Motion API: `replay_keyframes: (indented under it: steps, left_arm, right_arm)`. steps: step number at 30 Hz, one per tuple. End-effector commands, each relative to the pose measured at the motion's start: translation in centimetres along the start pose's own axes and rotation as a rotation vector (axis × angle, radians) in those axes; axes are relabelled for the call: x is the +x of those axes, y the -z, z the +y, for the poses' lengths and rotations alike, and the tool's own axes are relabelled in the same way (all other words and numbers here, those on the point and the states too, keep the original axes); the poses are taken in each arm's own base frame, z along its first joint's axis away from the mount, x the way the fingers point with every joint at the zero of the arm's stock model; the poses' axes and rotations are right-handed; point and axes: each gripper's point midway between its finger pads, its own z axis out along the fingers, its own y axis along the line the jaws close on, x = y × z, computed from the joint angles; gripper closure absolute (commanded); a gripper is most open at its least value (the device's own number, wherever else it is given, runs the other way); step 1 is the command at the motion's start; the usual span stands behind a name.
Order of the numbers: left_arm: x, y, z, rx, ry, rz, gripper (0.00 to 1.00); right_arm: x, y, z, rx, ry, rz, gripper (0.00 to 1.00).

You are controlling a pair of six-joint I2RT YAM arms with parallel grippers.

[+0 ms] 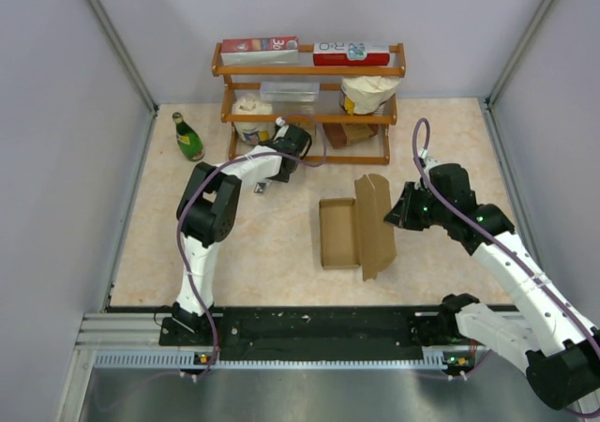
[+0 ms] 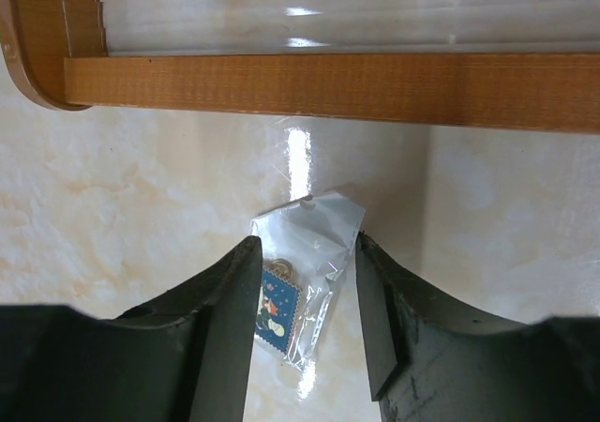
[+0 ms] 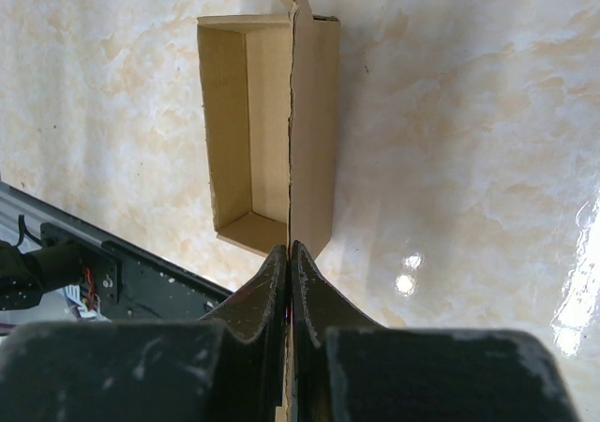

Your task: Fold the paper box

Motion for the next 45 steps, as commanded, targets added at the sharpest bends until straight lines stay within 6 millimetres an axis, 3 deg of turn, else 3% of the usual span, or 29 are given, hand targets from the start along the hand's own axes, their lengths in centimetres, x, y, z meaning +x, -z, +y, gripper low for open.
replay_keyframes:
  steps: [1,9,13,18,22,25,27,35,37,39,41,43,45]
  left_arm:
    - [1.2,-0.8,-0.4,0.011,-0.014,0.048,0.54]
    - [1.3,-1.0,-0.7,0.021,-0.024,0.053,0.81]
    - [1.2,-0.8,-0.5,0.021,-0.021,0.052,0.99]
    - [1.1,0.3,-0.3,0.039,-0.014,0.036,1.0]
    - [1.1,2.9,-0.4,0.099,-0.003,-0.01,1.0]
    - [1.0,6.7,-1.2,0.234,0.013,-0.062,1.0]
    - [1.9,9.4,-1.7,0.317,0.025,-0.107,1.0]
    - [3.0,25.2,-6.7,0.731,-0.078,-0.364,1.0]
    - [3.0,28.0,-7.3,0.814,-0.074,-0.39,1.0]
    - [3.2,29.5,-7.8,0.856,-0.071,-0.402,1.0]
    - [3.4,29.3,-7.5,0.823,-0.07,-0.401,1.0]
    - [3.4,26.8,-6.0,0.672,-0.014,-0.386,1.0]
    - [3.6,24.1,-4.5,0.539,0.009,-0.36,0.87]
  right_arm:
    - [-1.5,0.5,1.0,-0.037,0.02,-0.047,1.0]
    - [-1.5,0.4,1.2,-0.048,0.021,-0.045,1.0]
    - [-1.3,0.3,1.0,-0.046,0.02,-0.041,1.0]
    - [-0.9,0.1,0.8,-0.044,0.018,-0.033,1.0]
    - [-1.0,0.1,0.9,-0.049,0.016,-0.034,1.0]
    - [-1.0,0.0,0.9,-0.047,0.014,-0.036,1.0]
    - [-0.9,0.0,0.8,-0.047,0.011,-0.038,1.0]
    - [-0.4,-0.2,0.6,-0.058,0.028,-0.039,1.0]
    - [-0.4,-0.3,0.7,-0.064,0.029,-0.034,1.0]
    - [-0.3,-0.4,0.8,-0.068,0.028,-0.025,1.0]
    - [-0.3,-0.4,0.8,-0.07,0.029,-0.027,1.0]
    - [-0.3,-0.4,0.8,-0.069,0.027,-0.026,1.0]
    - [-0.3,-0.4,0.8,-0.071,0.027,-0.023,1.0]
